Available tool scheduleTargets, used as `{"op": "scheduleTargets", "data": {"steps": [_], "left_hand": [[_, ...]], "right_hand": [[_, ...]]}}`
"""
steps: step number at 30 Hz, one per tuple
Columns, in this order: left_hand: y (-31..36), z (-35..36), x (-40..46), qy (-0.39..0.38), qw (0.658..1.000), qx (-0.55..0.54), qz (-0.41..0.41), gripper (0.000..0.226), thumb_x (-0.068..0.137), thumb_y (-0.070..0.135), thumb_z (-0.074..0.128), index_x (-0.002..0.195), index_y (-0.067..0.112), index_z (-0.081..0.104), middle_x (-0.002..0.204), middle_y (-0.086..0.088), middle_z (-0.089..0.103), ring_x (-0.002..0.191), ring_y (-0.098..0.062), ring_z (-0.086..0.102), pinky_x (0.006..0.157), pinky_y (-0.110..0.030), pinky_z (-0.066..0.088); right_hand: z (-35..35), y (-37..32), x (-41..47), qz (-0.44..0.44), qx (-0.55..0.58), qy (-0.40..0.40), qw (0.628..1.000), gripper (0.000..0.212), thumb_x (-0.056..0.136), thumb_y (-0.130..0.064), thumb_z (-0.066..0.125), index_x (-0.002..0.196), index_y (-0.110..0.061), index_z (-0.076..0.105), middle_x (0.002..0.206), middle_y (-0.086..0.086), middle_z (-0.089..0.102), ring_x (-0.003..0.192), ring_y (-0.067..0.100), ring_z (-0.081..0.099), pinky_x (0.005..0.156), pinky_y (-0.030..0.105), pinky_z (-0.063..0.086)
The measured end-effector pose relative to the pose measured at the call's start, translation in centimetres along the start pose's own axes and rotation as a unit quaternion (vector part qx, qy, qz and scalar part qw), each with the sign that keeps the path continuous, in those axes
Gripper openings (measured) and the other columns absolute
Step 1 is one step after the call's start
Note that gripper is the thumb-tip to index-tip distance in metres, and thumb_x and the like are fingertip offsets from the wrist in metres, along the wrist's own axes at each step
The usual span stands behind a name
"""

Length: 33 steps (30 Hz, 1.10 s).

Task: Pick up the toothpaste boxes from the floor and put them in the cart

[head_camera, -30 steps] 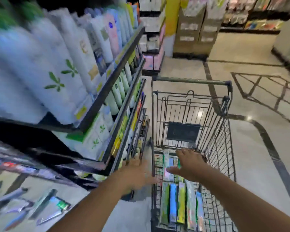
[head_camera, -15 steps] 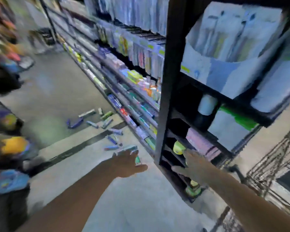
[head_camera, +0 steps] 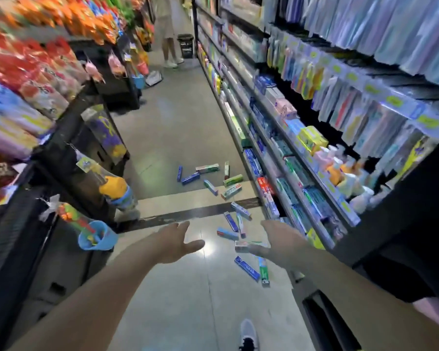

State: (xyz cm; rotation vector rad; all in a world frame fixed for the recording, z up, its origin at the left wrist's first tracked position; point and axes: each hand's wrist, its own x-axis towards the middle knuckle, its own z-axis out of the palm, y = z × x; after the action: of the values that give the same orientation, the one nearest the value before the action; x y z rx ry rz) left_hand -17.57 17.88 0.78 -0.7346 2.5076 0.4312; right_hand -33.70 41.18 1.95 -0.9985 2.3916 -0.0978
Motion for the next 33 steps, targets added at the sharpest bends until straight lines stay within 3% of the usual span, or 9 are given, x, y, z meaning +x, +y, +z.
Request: {"op": "scheduleTargets", "data": {"steps": [3, 6, 14, 20, 27, 33], "left_hand": [[-1.4, -3.6, 3.7, 0.005, 0.999, -0.032, -0.021, 0.088, 0.088, 0.073, 0.038, 0.156, 0.021, 0.015, 0.161, -0.005, 0.019, 0.146, -0.025, 0.023, 0.115, -0.04, 0.026], [-2.6, -7.1, 7.6, 0.028, 0.998, -0.043, -0.031, 0.082, 0.089, 0.071, 0.04, 0.153, 0.021, 0.023, 0.156, -0.006, 0.029, 0.142, -0.027, 0.031, 0.111, -0.041, 0.03], [-9.0, -14.6, 19.3, 0.048, 0.996, -0.057, -0.054, 0.096, 0.084, 0.078, 0.038, 0.156, 0.02, 0.012, 0.161, -0.008, 0.02, 0.146, -0.028, 0.021, 0.116, -0.043, 0.027], [-17.3, -20.3, 29.8, 0.045, 0.997, -0.027, -0.054, 0.091, 0.087, 0.075, 0.036, 0.156, 0.019, 0.015, 0.16, -0.007, 0.022, 0.146, -0.027, 0.022, 0.115, -0.046, 0.026], [-27.2, -28.4, 41.0, -0.001, 0.999, -0.03, -0.031, 0.093, 0.085, 0.078, 0.035, 0.155, 0.021, 0.014, 0.159, -0.006, 0.024, 0.144, -0.027, 0.024, 0.115, -0.05, 0.023], [-31.2, -33.8, 49.8, -0.028, 0.999, -0.034, -0.032, 0.091, 0.086, 0.077, 0.035, 0.156, 0.025, 0.008, 0.16, -0.002, 0.022, 0.146, -0.024, 0.022, 0.114, -0.051, 0.019]], "right_hand": [[-3.7, -1.5, 5.7, -0.053, -0.002, 0.016, 0.998, 0.083, 0.083, -0.076, 0.046, 0.14, -0.016, 0.039, 0.14, 0.004, 0.045, 0.124, 0.023, 0.044, 0.097, 0.038, 0.039], [-6.4, -2.4, 12.2, -0.077, -0.026, 0.018, 0.997, 0.087, 0.082, -0.077, 0.045, 0.144, -0.016, 0.033, 0.146, 0.005, 0.04, 0.131, 0.025, 0.039, 0.104, 0.041, 0.036], [-12.6, -7.9, 27.5, -0.117, -0.071, 0.009, 0.991, 0.089, 0.085, -0.075, 0.042, 0.15, -0.017, 0.027, 0.151, 0.005, 0.037, 0.135, 0.025, 0.038, 0.107, 0.042, 0.036], [-15.0, -14.1, 40.9, -0.104, -0.085, -0.007, 0.991, 0.08, 0.085, -0.076, 0.041, 0.138, -0.016, 0.039, 0.138, 0.005, 0.047, 0.124, 0.024, 0.044, 0.101, 0.041, 0.04], [-18.7, -21.1, 54.0, -0.063, -0.111, -0.004, 0.992, 0.081, 0.085, -0.076, 0.04, 0.142, -0.018, 0.036, 0.141, 0.002, 0.045, 0.128, 0.023, 0.043, 0.1, 0.039, 0.037], [-21.6, -22.8, 62.7, -0.022, -0.1, -0.022, 0.995, 0.084, 0.085, -0.076, 0.039, 0.147, -0.019, 0.032, 0.144, 0.003, 0.044, 0.128, 0.024, 0.044, 0.102, 0.04, 0.038]]}}
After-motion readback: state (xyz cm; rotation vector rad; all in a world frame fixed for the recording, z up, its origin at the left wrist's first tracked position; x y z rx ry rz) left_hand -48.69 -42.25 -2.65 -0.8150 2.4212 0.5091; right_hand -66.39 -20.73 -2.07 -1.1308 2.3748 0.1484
